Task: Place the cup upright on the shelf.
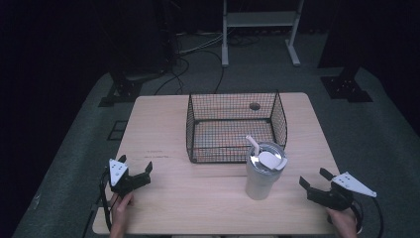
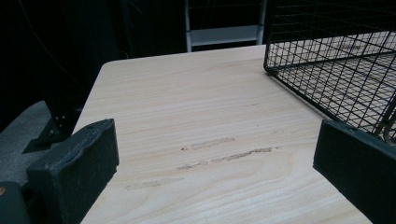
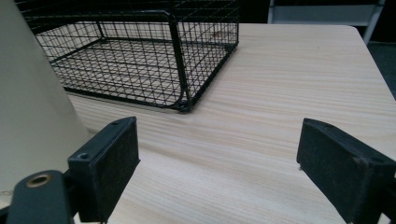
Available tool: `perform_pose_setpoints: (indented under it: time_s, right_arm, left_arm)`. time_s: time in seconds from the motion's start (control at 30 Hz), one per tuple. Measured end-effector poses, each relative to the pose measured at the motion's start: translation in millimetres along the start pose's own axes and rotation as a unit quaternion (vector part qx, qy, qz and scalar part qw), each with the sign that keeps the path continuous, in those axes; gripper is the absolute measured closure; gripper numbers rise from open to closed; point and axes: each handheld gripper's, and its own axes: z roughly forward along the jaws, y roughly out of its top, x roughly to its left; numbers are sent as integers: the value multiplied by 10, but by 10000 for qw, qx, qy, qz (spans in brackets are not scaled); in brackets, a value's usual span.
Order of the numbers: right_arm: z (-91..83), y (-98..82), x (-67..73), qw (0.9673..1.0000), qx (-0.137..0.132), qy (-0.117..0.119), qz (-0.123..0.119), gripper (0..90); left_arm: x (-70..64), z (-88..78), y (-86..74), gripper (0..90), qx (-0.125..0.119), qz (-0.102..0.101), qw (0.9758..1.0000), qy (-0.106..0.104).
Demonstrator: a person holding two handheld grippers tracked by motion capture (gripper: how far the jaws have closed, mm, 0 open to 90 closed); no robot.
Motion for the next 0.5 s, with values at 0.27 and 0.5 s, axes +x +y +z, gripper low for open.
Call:
perform_pose_setpoints:
  time_s: [0.27, 0.5]
  right_arm:
    - [-38, 46, 36, 9998, -27, 164, -52, 121]
    - [-80, 93, 88, 9991, 19, 391, -180, 121]
  left_arm:
    - [-5, 1, 0, 0, 16, 3, 10000, 7]
    - [-9, -1, -1, 0, 17, 4, 10000, 9]
